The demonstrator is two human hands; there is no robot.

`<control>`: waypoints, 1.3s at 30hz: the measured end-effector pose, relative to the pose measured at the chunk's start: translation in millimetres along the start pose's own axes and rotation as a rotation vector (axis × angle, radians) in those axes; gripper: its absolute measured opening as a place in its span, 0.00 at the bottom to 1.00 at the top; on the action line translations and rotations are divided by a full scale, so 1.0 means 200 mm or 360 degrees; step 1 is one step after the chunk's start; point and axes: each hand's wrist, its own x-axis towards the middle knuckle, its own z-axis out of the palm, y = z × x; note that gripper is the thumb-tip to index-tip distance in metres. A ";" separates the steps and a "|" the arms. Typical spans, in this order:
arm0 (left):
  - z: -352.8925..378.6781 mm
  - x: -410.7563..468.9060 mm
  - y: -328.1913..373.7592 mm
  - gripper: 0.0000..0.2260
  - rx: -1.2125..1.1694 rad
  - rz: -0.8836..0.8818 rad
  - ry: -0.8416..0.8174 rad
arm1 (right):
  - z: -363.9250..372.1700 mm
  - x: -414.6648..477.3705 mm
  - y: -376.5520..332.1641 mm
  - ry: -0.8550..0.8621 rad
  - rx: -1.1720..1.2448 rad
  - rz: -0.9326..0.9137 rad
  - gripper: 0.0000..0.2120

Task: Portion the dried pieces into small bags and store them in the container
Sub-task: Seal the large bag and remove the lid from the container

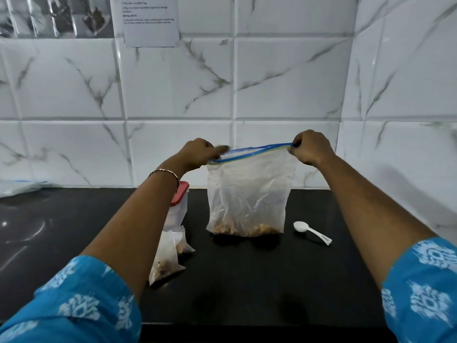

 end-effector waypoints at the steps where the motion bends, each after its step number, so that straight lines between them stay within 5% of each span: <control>1: -0.01 -0.01 -0.01 0.16 0.0128 0.0047 -0.0047 | -0.01 0.00 0.00 -0.0017 0.0010 -0.0001 0.11; 4: -0.03 0.00 -0.05 0.19 0.0462 0.0186 -0.0008 | -0.03 0.02 0.00 -0.0090 0.0084 0.0031 0.11; 11: -0.05 0.02 -0.06 0.06 0.0000 0.0208 0.0206 | -0.03 0.00 -0.05 -0.0059 -0.0285 0.0212 0.14; 17: 0.00 -0.02 -0.06 0.10 -0.0719 0.0139 0.0205 | 0.00 -0.12 -0.37 -0.0158 0.0025 -0.0431 0.10; 25: 0.06 -0.11 -0.11 0.13 -0.1490 0.0006 0.0317 | 0.13 -0.14 -0.62 -0.0334 0.0249 -0.0608 0.16; 39: 0.11 -0.13 -0.16 0.12 -0.1554 -0.0053 0.0424 | 0.16 -0.10 -0.62 -0.0210 0.0595 -0.0601 0.06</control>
